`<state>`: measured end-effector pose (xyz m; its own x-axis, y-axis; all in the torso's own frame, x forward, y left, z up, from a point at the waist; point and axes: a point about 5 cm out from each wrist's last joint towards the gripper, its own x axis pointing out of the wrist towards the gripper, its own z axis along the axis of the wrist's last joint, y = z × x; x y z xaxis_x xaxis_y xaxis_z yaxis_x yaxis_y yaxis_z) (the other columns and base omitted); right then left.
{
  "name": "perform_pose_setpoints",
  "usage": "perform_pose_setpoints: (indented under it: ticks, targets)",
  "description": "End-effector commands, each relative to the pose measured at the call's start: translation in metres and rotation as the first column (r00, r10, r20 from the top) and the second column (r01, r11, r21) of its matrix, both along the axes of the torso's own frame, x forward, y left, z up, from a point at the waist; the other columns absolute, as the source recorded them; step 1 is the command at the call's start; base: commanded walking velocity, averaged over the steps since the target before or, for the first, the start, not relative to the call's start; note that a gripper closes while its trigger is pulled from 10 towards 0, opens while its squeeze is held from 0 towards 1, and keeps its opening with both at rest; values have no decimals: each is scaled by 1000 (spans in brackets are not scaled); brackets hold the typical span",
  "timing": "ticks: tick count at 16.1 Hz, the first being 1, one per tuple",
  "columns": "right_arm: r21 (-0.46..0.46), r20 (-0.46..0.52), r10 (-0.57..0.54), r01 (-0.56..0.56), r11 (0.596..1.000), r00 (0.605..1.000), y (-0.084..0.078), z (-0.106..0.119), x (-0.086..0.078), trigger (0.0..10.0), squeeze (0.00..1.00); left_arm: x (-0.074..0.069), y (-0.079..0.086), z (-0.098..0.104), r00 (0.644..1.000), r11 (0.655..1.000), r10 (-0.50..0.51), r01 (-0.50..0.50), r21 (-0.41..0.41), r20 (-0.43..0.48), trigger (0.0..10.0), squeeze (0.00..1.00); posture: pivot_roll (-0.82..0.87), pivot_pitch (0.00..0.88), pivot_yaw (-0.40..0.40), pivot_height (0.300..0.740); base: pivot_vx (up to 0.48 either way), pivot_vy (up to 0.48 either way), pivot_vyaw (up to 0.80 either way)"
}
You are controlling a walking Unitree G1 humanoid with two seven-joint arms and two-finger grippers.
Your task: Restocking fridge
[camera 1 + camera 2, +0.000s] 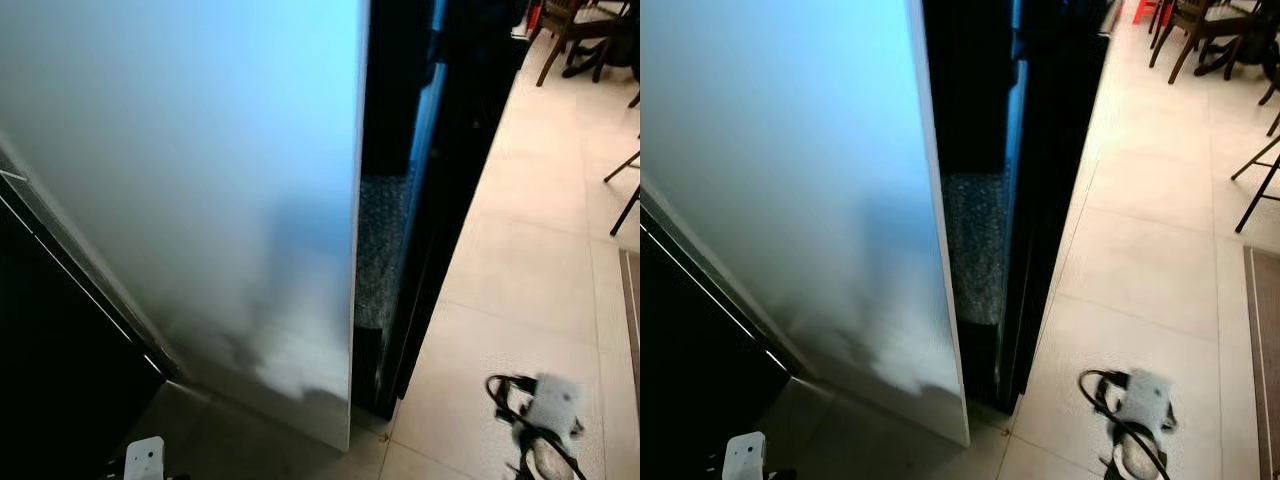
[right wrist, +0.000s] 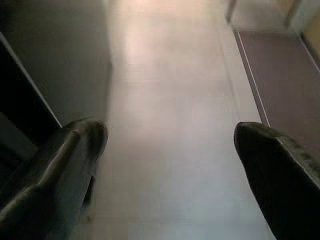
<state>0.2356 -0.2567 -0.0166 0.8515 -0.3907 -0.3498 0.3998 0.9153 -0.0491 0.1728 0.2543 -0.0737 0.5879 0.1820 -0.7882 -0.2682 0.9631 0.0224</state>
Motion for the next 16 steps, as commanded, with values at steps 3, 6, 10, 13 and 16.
perform_pose_setpoints:
  ticks: [3, 6, 10, 13, 16]
  targets:
    - [-74, 145, 278, -269, 960, 950, 22, 27, 22, 10000, 0, -6, 1, -2, 1000, 1000, 1, -1, 9, -24, 10000, 0, -138, 0, 62, 740, 0, 0, 0]
    - [-68, 169, 485, -481, 874, 858, 44, 30, 12, 10000, 0, -5, 1, -2, 1000, 1000, -3, 3, 10, -24, 10000, 0, -141, 0, 62, 740, 0, 0, 0]
    - [-134, 255, 523, -506, 852, 813, 55, 60, 28, 10000, 0, -5, 0, -2, 1000, 1000, -13, 14, 12, -25, 10000, 0, -149, 0, 62, 740, 0, 0, 0]
    - [-170, 321, 557, -532, 829, 766, 71, 85, 46, 10000, 0, -4, 0, -2, 1000, 1000, -10, 11, 13, -23, 10000, 0, -141, 0, 58, 740, 0, 0, 0]
    - [-166, 316, 561, -537, 827, 765, 72, 87, 45, 10000, 0, -4, 0, -2, 1000, 1000, -10, 11, 13, -23, 10000, 0, -141, 0, 58, 740, 0, 0, 0]
